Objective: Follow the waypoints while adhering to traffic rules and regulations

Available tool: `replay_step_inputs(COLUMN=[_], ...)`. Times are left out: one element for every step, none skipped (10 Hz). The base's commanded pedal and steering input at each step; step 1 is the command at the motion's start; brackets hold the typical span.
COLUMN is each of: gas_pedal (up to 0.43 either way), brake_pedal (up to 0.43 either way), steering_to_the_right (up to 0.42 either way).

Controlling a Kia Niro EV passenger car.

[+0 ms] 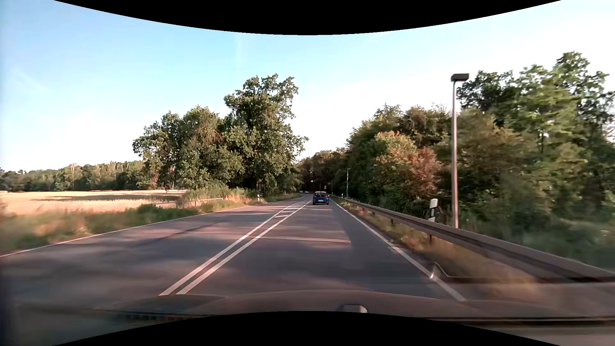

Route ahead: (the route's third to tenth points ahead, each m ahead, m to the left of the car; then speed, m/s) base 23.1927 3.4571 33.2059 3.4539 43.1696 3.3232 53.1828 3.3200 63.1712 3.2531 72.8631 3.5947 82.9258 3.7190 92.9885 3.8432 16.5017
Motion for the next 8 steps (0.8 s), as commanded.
replay_step_inputs(gas_pedal=[0.098,0.098,0.098,0.098,0.098,0.098,0.098,0.098], brake_pedal=[0.000,0.000,0.000,0.000,0.000,0.000,0.000,0.000], steering_to_the_right=[-0.004,-0.004,-0.004,-0.004,-0.004,-0.004,-0.004,-0.004])
